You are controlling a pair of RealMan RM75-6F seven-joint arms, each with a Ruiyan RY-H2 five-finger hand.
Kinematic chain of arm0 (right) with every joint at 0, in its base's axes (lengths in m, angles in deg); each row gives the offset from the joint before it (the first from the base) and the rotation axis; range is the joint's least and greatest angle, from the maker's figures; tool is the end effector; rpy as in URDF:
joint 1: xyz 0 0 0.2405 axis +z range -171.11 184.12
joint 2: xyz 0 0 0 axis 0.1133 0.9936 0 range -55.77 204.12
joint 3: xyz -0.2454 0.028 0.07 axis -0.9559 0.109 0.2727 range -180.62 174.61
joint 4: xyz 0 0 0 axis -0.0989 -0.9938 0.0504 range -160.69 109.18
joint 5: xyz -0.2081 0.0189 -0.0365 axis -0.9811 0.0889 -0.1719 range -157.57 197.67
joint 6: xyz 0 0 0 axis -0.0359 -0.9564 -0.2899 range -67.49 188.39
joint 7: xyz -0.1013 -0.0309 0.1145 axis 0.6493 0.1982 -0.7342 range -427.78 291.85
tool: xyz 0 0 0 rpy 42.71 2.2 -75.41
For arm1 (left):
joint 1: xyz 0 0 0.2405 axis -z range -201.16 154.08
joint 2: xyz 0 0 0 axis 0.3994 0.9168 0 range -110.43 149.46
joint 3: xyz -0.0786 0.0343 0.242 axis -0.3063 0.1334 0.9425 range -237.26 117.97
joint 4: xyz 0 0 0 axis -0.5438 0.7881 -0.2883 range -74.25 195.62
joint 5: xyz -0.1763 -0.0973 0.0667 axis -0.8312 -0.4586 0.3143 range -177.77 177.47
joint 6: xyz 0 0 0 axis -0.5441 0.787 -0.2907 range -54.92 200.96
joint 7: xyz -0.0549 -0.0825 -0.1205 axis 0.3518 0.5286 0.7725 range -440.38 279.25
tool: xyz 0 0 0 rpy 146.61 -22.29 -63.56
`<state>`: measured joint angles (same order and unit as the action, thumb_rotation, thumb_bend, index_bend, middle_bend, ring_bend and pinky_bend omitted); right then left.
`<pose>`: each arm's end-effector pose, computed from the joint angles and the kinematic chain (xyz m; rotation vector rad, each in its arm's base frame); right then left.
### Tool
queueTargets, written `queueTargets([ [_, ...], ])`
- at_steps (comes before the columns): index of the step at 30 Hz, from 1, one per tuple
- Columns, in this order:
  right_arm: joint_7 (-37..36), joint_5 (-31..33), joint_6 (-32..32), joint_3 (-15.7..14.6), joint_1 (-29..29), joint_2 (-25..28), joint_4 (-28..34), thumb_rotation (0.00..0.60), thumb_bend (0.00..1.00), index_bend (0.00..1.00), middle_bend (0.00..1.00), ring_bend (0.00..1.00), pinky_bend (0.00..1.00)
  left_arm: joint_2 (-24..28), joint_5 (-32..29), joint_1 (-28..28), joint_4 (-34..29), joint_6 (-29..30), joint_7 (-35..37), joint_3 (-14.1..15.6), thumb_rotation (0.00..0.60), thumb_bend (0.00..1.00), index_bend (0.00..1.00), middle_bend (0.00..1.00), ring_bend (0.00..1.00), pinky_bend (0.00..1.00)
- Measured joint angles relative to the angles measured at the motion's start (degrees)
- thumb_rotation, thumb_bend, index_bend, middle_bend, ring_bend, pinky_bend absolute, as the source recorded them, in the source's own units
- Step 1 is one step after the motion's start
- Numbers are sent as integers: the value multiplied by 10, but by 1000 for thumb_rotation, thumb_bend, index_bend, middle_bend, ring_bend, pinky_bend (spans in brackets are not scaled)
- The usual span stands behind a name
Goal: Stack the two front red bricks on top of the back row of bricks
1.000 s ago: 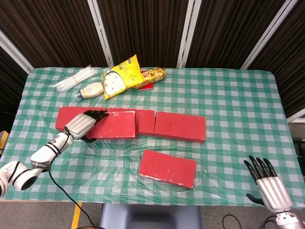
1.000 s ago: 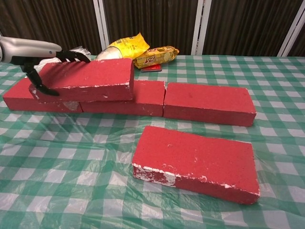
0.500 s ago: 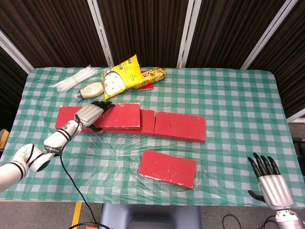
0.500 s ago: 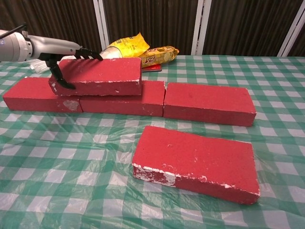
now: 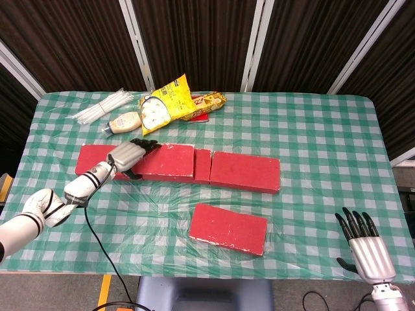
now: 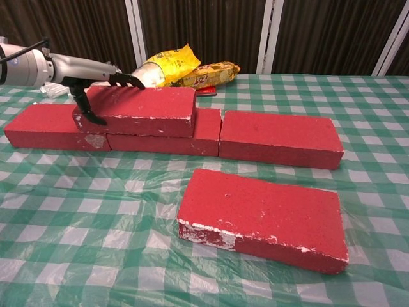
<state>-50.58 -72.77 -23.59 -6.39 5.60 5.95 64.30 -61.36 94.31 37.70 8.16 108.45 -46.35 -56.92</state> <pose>-0.3212 -0.1361 0.1126 1.5982 -0.7885 0.6231 -0.1710 0.4717 0.0391 -2.1707 -0.8453 -0.6718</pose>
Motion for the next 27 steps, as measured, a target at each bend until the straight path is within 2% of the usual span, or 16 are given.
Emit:
queueTargets([
  [7,1,1,3,0,2,-1,0,600,173,0,0,0,0,1,-7,3,7,0,8,6,600,413,453,715,466,644],
  [13,5,3,3,0,2,-3,1,600,173,0,0,0,0,9,-10,6,3,-6,18,13,600,413,459,694,442,566],
  [16,8,4,3,0,2,-4,2,600,173,0,0,0,0,11,-12,10,2,-13,24,15,600,413,433,646,400,515],
  [21,10,3,1,-1,1,-5,2,600,173,0,0,0,0,11,-15,9,3,-13,22,20,600,413,360,428,188,314],
  [27,11,4,1,-1,1,-5,3,600,173,0,0,0,0,13,-16,8,3,-13,21,24,600,413,331,243,35,139],
])
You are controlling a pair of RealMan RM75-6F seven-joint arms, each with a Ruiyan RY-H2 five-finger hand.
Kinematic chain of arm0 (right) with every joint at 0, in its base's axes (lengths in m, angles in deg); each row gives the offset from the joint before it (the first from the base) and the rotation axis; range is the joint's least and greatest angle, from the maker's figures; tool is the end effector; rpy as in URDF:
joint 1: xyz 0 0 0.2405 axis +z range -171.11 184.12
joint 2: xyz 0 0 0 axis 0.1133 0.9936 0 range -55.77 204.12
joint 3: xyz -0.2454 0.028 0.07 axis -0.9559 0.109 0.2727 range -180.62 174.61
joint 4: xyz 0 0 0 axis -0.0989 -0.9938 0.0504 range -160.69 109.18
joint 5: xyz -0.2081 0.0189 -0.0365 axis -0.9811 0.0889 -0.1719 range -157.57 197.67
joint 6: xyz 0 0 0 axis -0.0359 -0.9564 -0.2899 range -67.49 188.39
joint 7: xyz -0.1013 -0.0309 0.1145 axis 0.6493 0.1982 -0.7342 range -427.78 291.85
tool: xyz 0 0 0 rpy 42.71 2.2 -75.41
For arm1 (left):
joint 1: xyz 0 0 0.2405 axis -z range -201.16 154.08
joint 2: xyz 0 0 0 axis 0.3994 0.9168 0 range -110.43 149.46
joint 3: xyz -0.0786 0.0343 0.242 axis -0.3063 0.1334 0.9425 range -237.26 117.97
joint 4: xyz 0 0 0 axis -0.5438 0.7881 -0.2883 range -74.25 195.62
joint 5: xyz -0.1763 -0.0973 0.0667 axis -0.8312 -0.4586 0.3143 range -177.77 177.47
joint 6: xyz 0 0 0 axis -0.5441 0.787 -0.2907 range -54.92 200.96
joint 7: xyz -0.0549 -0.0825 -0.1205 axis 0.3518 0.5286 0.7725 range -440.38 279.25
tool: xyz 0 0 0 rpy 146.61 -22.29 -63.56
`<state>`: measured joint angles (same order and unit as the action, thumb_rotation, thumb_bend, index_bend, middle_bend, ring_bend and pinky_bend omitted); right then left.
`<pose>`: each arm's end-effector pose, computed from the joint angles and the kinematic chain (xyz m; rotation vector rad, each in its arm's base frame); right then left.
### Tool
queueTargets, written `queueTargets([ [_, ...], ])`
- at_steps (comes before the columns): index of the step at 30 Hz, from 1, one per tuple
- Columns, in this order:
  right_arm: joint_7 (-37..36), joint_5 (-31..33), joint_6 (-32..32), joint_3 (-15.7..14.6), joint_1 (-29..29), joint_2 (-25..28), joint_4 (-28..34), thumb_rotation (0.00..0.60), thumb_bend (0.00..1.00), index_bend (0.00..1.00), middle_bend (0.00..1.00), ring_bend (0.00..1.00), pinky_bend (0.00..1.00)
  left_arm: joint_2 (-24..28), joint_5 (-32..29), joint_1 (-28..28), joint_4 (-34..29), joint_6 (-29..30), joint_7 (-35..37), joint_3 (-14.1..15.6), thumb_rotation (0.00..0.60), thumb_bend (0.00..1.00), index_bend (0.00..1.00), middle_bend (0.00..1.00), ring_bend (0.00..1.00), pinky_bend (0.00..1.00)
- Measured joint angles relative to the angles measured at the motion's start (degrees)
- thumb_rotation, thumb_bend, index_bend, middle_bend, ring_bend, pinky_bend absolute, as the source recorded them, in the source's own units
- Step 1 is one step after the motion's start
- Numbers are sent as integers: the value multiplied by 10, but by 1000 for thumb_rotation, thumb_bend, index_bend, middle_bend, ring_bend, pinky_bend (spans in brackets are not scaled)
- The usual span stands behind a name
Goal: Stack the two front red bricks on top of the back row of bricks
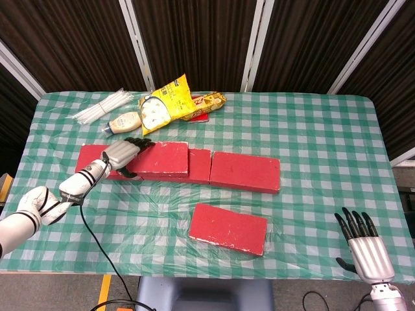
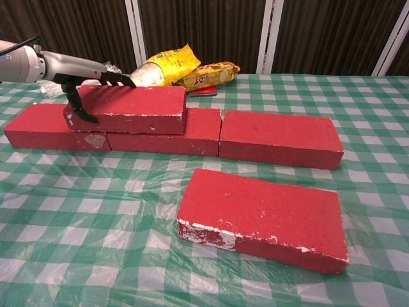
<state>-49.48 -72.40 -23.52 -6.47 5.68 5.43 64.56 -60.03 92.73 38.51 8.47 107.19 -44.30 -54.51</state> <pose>-0.3200 -0.1362 0.1094 1.5985 -0.7864 0.6163 -0.1813 0.4758 0.0500 -2.1415 -0.8831 -0.6262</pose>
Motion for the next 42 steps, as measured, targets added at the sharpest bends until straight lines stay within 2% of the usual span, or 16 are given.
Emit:
queueTargets([
  [4,2,1,-1,0,0,0,1,600,173,0,0,0,0,2,-1,2,-2,-5,0,3,600,413,287,99,0,65],
  [6,3,2,-2,1,-1,0,1,600,173,0,0,0,0,3,-1,2,-3,-6,1,4,600,413,209,27,0,42],
  [9,6,3,1,1,0,-1,1,600,172,0,0,0,0,4,-4,3,-4,-8,1,5,600,407,61,0,0,14],
  [11,7,3,1,1,0,-1,2,600,172,0,0,0,0,4,-5,2,-4,-9,2,5,600,402,5,0,0,5],
  [27,8,4,-4,1,-2,-1,3,600,173,0,0,0,0,12,-5,1,-19,-3,8,9,600,378,0,0,0,0],
  [42,6,4,-6,1,-2,-1,4,600,173,0,0,0,0,14,-25,-4,-21,-13,-13,1,600,346,0,0,0,0],
])
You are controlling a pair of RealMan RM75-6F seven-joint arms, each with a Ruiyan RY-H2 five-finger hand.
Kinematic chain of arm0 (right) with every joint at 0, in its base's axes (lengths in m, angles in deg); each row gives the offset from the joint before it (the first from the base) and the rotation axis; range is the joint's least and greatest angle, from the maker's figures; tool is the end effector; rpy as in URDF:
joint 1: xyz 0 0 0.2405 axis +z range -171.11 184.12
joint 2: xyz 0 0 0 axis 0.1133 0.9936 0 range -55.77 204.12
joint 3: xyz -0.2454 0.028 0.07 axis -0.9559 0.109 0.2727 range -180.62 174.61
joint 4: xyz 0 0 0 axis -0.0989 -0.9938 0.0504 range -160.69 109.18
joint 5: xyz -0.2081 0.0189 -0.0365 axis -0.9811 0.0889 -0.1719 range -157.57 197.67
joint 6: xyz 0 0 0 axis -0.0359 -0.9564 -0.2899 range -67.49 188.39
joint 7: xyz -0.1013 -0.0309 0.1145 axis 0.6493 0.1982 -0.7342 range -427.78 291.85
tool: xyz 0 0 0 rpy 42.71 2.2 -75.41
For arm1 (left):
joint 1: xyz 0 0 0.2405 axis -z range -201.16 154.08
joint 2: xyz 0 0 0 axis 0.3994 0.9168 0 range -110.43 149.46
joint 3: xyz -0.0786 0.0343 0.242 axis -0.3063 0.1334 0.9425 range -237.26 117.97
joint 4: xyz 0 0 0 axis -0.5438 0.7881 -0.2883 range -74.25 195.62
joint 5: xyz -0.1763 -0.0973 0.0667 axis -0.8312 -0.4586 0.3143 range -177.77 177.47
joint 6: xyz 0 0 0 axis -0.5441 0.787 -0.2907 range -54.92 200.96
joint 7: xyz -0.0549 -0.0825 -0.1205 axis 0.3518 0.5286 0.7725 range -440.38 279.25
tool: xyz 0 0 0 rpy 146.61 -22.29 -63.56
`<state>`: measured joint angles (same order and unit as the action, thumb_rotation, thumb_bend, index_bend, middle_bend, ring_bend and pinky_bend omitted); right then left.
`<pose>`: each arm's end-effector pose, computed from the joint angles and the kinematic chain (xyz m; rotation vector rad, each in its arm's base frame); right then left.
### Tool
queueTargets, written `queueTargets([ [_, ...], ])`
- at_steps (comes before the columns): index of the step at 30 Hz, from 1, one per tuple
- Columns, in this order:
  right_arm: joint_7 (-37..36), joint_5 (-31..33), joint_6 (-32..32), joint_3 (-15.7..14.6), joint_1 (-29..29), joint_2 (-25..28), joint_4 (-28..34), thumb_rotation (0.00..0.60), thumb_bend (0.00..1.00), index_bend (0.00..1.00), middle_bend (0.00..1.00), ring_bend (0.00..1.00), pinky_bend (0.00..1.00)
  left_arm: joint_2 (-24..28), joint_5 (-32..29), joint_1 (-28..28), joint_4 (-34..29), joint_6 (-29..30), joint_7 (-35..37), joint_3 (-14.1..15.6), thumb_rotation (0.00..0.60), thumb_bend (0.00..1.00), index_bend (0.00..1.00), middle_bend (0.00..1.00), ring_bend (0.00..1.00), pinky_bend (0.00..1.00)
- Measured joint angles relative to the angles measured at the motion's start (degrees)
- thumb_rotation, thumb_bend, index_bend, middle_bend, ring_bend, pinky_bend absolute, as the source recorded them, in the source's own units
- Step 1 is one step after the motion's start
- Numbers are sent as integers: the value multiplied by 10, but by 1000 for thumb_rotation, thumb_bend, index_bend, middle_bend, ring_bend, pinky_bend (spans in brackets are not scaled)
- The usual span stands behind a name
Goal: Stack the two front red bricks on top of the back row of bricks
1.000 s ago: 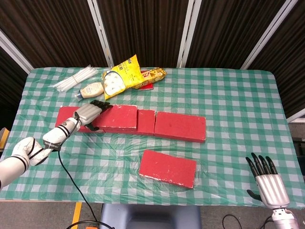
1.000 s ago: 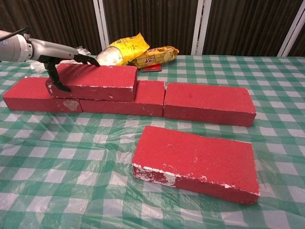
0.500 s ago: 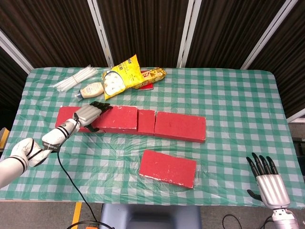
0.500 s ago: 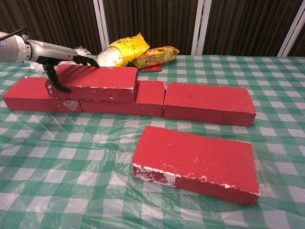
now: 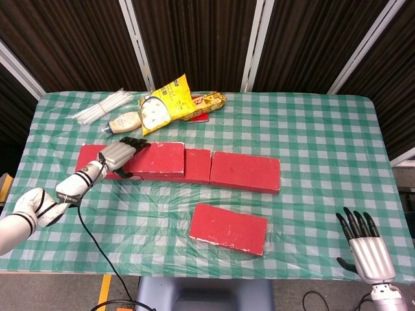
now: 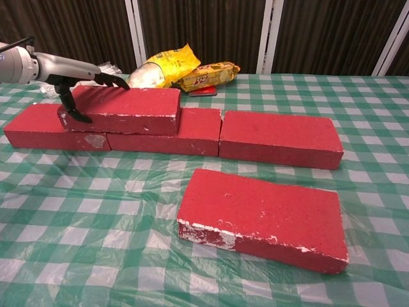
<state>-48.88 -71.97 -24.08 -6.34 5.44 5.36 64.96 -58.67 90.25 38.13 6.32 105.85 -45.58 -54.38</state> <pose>-0.3193 -0.1357 0.1106 1.5837 -0.7830 0.6144 -0.1881 0.4724 0.0541 -2.1148 -0.9250 -0.6052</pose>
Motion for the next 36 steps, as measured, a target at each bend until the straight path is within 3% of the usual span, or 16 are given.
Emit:
queueTargets([
  [36,0,-1,-8,3,-3,-3,-1,600,173,0,0,0,0,3,-7,-11,-1,5,-9,-6,600,273,0,0,0,0],
])
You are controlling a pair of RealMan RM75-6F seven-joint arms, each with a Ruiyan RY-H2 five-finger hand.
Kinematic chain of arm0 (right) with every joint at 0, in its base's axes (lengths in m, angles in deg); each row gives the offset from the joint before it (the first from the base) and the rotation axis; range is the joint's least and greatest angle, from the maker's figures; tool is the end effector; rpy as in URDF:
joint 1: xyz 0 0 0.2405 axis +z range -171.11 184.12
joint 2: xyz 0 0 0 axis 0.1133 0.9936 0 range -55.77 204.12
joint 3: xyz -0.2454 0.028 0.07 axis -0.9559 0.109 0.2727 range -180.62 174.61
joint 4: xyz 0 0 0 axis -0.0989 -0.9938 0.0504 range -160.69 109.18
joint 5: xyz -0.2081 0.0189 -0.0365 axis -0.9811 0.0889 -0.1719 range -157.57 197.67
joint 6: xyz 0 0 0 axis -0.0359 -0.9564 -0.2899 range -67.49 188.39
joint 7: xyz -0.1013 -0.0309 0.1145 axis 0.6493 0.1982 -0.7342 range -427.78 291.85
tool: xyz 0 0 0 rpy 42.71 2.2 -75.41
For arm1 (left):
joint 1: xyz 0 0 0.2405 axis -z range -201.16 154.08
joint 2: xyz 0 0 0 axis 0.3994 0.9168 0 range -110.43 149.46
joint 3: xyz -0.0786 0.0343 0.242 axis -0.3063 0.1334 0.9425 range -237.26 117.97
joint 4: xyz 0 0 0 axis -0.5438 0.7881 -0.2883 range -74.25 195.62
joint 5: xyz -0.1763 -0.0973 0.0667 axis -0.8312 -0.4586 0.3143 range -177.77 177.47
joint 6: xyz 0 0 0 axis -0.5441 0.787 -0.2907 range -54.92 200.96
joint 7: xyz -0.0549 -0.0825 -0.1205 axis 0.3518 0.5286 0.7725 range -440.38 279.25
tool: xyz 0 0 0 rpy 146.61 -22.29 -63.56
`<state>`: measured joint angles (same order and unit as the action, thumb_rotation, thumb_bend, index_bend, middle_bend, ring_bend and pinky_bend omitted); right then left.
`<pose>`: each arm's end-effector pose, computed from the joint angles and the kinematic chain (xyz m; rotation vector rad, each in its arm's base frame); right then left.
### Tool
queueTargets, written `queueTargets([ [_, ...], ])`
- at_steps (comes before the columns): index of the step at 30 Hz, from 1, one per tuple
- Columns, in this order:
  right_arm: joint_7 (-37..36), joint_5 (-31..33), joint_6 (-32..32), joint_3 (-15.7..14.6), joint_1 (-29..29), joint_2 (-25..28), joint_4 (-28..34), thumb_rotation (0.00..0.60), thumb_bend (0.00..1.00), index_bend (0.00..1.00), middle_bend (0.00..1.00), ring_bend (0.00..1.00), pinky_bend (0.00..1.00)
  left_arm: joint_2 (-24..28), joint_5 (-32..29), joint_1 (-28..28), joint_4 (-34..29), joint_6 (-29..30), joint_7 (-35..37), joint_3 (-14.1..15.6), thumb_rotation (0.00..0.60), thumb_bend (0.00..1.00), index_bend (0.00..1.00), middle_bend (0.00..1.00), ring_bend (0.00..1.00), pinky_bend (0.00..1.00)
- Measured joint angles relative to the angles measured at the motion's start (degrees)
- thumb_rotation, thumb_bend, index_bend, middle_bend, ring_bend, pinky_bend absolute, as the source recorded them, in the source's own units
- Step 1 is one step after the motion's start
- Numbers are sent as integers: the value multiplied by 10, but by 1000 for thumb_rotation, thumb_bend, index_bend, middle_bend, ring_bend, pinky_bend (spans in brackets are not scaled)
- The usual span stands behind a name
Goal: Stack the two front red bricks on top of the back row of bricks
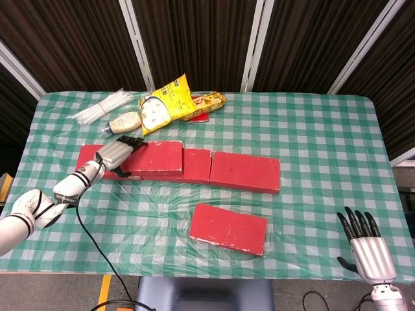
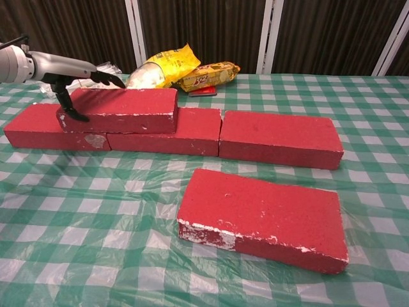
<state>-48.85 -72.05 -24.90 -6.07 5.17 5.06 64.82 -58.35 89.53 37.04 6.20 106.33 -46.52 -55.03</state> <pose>-0.3186 -0.1357 0.1117 1.5690 -0.7750 0.6242 -0.1935 0.4715 0.0583 -2.0925 -0.9299 -0.6157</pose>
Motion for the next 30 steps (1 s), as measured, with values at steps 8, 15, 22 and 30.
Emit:
queueTargets([
  [8,-1,-1,0,0,0,-1,-1,600,173,0,0,0,0,10,5,-2,-17,9,0,1,600,268,0,0,0,0],
  [15,-3,-3,0,-2,0,0,-1,600,173,0,0,0,0,29,12,-12,-47,43,-12,-1,600,267,0,0,0,0],
  [22,-18,-19,10,-8,9,0,-5,600,172,0,0,0,0,70,22,-61,-107,152,-40,-1,600,307,0,0,0,0],
  [30,-46,-52,30,-6,39,-24,16,600,166,0,0,0,0,109,25,-208,-190,325,-120,27,600,324,0,0,0,0],
])
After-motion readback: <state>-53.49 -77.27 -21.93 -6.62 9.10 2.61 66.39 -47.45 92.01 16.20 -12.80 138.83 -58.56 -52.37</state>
